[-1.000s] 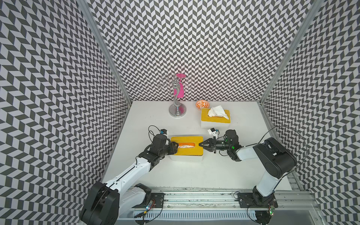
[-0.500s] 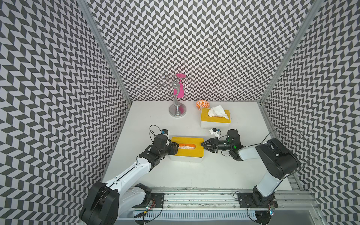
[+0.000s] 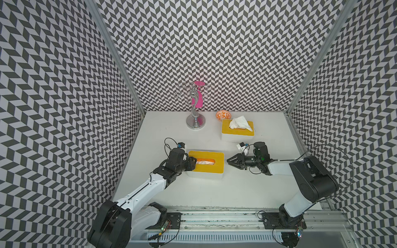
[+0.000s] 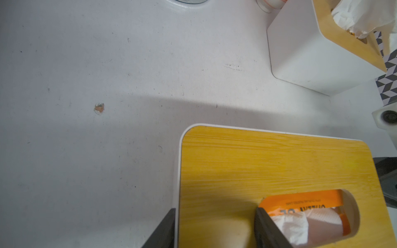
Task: Put the tissue paper into the tissue box
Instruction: Close the box lid on the tissue box.
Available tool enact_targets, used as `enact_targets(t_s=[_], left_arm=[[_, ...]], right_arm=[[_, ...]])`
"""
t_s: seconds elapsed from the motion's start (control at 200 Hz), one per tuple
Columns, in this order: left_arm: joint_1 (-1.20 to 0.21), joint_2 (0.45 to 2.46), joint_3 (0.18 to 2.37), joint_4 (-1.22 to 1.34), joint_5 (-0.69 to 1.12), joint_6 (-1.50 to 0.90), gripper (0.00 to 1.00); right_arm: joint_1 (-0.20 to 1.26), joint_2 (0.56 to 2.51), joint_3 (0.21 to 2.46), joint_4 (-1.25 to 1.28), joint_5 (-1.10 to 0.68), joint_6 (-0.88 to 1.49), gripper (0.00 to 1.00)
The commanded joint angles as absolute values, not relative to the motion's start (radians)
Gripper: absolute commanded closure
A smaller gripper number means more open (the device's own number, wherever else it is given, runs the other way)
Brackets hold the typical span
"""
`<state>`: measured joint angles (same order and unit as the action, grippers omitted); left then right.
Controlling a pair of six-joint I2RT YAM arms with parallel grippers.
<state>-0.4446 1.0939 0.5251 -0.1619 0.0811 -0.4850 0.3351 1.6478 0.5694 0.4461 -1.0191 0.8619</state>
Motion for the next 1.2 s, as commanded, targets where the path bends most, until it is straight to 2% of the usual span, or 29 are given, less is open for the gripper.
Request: enact_targets(t_s=[0.0, 0.35, 0.686, 0.846, 1.021, 1.197], left_arm=[[-0.449, 1.092, 0.546, -0.210, 0.095, -0.490, 0.47], [-0.452, 1.092, 0.554, -0.217, 0.091, -0.488, 0.46], [-0.455, 1.074, 0.562, -0.229, 0.087, -0.485, 0.43], [-0.454, 1.054, 0.570, -0.234, 0.095, -0.485, 0.35], [-0.454, 1.003, 0.591, -0.246, 0.096, -0.485, 0.18], [-0.454, 0.932, 0.635, -0.278, 0.080, -0.486, 0.10]], right_arm=[[0.334, 1.608, 0.610, 0.366, -0.983, 0.763, 0.60], [0.441, 1.564, 0.790, 0.001, -0.711, 0.521, 0.48], [0.504, 1.623, 0.849, -0.064, -0.568, 0.501, 0.46], [0.505, 1.634, 0.845, -0.087, -0.523, 0.482, 0.49], [0.505, 1.597, 0.870, -0.125, -0.483, 0.447, 0.49], [0.530, 1.510, 0.954, -0.237, -0.351, 0.395, 0.48]])
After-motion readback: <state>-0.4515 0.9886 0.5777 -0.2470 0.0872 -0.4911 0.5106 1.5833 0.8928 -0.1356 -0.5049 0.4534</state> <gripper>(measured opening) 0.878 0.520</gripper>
